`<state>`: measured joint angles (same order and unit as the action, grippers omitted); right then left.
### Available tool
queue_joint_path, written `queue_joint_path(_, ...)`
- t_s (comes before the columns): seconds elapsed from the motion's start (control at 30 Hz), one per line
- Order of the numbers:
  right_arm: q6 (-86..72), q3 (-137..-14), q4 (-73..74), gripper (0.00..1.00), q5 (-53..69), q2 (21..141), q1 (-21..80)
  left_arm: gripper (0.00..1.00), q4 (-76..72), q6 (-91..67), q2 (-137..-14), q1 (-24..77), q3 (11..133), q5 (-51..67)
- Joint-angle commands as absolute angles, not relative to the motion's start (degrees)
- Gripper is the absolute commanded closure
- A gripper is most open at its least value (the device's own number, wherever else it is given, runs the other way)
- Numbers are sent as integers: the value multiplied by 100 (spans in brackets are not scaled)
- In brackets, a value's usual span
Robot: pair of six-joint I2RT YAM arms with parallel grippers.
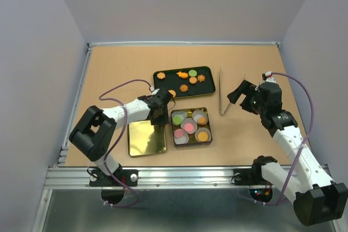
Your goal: Pack the cookies
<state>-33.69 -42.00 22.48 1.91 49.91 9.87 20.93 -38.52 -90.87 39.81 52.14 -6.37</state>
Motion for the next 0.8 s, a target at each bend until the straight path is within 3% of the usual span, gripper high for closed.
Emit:
queue_joint_path(0.0, -3269, -4113, 2022, 0, 193, 5001, 1011, 57, 2224, -3911, -9202, 4052, 5449, -826)
queue_joint_path(0.17, -3261, -4087, 2030, 0, 176, 5010, 1002, 68, 2294, -3850, -9343, 4078, 5555, -896)
queue_joint_path(0.43, -3252, -4096, 2030, 0, 158, 5106, 1011, 96, 2399, -3700, -9457, 4078, 5660, -949)
queue_joint_path(0.77, -3068, -4394, 1917, 0, 973, 5150, 1011, 100, 3681, -3200, -8939, 3754, 6889, -1547)
